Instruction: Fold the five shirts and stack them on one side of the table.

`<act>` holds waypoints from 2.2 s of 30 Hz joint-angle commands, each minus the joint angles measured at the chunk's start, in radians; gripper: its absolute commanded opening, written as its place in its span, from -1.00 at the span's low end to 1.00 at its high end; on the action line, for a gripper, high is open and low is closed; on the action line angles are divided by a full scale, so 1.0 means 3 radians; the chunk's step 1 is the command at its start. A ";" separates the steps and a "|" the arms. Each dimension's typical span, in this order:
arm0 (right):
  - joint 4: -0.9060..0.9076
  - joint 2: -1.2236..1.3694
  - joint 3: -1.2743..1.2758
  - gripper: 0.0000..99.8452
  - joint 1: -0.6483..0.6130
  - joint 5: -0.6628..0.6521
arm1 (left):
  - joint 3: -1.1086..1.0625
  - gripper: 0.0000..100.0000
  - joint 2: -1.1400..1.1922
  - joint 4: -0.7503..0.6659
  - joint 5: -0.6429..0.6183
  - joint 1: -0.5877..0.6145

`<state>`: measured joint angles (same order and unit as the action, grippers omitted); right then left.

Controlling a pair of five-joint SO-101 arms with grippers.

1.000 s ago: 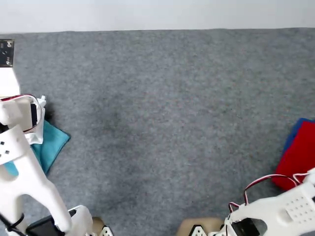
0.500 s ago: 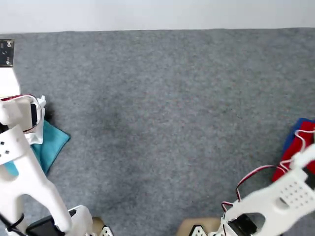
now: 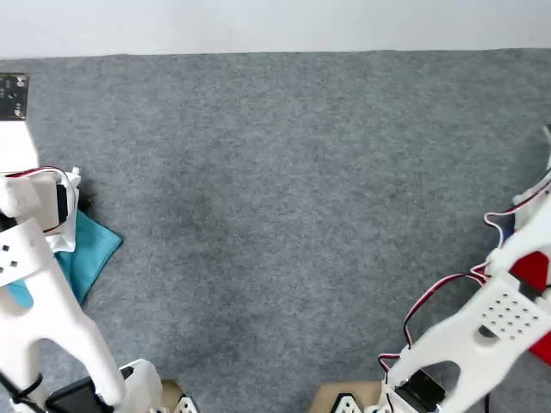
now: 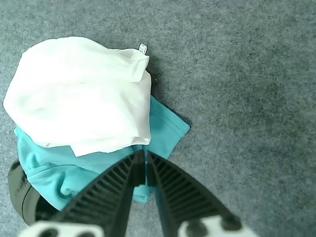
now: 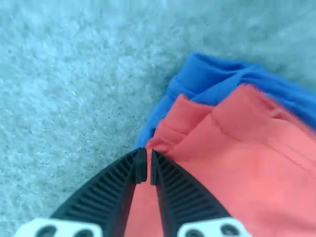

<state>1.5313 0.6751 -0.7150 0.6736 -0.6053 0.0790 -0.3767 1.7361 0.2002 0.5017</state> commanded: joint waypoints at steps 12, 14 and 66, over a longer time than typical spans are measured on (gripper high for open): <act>-0.0882 0.0366 -0.0251 -0.96 -0.0003 0.0118 | 0.0013 -0.97 -0.0113 0.0066 0.0020 0.0020; -0.1041 0.0575 -0.0261 -0.96 -0.0054 0.0210 | 0.0013 -0.97 -0.0107 0.0066 0.0020 0.0020; 0.0852 -0.0877 0.0992 -0.97 0.0100 0.0087 | 0.0008 -0.97 -0.0082 0.0056 0.0020 0.0010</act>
<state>1.7538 0.5508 -0.5892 0.7012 -0.5547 0.0790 -0.3767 1.7361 0.2002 0.5017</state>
